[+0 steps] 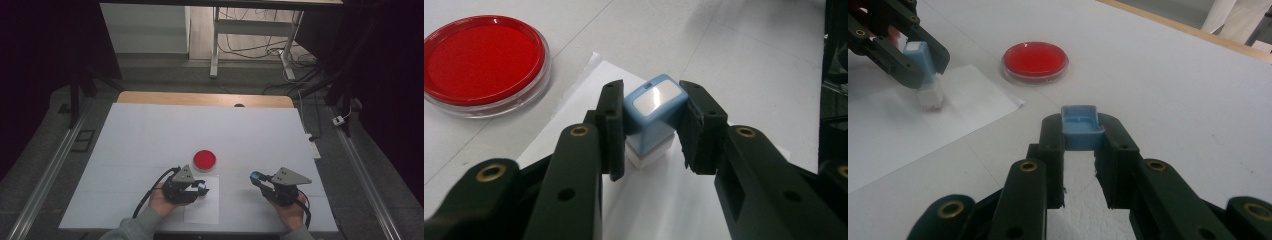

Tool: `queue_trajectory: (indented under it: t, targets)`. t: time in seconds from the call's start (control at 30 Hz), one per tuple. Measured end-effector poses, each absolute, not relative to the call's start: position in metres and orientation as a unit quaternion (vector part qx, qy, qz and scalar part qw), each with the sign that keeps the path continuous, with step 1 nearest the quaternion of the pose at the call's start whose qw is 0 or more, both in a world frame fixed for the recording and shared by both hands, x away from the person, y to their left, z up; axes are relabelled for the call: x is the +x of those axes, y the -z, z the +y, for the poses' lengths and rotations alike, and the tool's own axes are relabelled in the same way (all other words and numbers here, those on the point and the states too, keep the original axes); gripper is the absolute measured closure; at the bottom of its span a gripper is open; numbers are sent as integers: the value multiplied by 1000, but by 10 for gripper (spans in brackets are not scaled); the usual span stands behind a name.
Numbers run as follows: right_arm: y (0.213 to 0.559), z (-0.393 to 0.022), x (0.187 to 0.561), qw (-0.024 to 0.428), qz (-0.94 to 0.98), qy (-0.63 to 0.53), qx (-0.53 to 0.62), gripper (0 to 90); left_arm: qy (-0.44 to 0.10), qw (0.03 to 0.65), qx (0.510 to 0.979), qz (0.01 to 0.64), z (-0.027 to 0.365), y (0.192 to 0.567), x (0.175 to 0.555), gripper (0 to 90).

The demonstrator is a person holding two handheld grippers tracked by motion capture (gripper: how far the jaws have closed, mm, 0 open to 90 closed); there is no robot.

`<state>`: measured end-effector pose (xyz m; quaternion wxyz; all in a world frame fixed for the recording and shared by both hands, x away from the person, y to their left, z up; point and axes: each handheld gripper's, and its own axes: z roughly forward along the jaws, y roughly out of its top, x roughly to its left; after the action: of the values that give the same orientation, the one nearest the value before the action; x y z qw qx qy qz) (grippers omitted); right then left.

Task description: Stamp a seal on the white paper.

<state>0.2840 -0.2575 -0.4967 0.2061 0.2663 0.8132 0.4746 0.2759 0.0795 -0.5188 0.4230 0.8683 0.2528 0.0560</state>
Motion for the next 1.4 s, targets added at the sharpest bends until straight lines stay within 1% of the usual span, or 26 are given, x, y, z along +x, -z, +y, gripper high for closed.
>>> queue_trajectory:
  t: [0.6,0.97,1.4]
  targets:
    - [497,-258,284,207,812,-477,267,737,-64,414,874,246,78,523,274,653]
    - [496,-259,284,207,811,-477,267,738,-81,402,881,237,75,525,269,656]
    - [496,-258,283,207,811,-478,266,738,-84,409,876,241,76,529,267,658]
